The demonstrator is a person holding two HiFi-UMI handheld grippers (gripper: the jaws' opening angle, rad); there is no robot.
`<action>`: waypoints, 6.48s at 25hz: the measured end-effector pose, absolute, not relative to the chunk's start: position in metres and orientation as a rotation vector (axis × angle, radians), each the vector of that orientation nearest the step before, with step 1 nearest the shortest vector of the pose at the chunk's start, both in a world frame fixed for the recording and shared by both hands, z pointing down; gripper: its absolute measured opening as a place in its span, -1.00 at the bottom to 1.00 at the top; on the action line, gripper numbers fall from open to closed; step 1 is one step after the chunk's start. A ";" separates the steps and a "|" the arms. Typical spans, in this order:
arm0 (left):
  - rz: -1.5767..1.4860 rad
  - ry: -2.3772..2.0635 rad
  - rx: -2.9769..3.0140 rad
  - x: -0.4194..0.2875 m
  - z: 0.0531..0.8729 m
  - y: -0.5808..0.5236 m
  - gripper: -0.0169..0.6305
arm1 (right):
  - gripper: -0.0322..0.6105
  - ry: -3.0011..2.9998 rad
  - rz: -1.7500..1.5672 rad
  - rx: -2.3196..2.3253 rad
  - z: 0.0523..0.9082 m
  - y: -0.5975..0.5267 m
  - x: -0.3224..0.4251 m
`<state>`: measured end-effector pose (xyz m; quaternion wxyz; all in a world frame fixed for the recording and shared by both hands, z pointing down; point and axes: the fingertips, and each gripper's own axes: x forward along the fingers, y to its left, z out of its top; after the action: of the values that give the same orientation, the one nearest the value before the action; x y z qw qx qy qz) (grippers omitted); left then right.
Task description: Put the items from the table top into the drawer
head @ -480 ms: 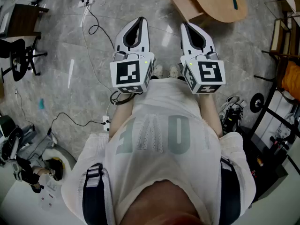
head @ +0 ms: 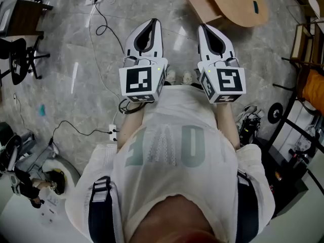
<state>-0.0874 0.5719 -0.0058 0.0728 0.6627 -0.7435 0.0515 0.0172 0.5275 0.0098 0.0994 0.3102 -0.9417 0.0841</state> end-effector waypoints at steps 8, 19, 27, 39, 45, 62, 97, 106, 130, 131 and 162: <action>0.093 -2.218 2.036 -0.122 -0.014 0.578 -0.93 | -0.89 -2.794 0.219 0.997 -0.002 0.530 -0.009; -0.001 -2.235 2.062 -0.159 -0.021 0.540 -0.93 | -0.89 -2.793 0.209 1.111 -0.009 0.486 -0.012; 0.003 -2.227 2.092 -0.162 -0.011 0.472 -0.93 | -0.89 -2.827 0.132 1.100 -0.005 0.417 -0.031; -0.016 -2.284 2.089 -0.187 -0.033 0.266 -0.92 | -0.89 -2.844 0.105 1.031 -0.016 0.213 -0.063; -0.005 -2.299 2.073 -0.200 -0.033 0.171 -0.93 | -0.89 -2.842 0.069 0.989 -0.014 0.122 -0.082; 0.030 -2.170 2.198 -0.210 -0.041 0.086 -0.93 | -0.89 -2.831 0.133 1.102 -0.018 0.047 -0.105; 0.200 -1.589 2.570 -0.092 0.111 -0.098 -0.92 | -0.89 -2.585 0.242 1.565 0.106 -0.081 -0.006; 0.368 -1.461 2.495 -0.039 0.283 -0.142 -0.92 | -0.89 -2.472 0.405 1.646 0.252 -0.110 0.049; 0.734 -1.312 2.276 -0.008 0.508 -0.257 -0.03 | -0.89 -2.381 0.541 1.554 0.361 -0.121 0.067; 0.750 -1.307 2.268 -0.007 0.513 -0.260 -0.03 | -0.89 -2.379 0.546 1.553 0.363 -0.121 0.067; 0.636 -1.431 2.381 -0.002 0.410 -0.226 -0.14 | -0.89 -2.404 0.518 1.524 0.343 -0.110 0.065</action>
<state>-0.0022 -0.2262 0.4095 0.1454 0.8266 -0.4969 0.2208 0.0648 -0.1100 0.3431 0.1237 0.5227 -0.8245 0.1778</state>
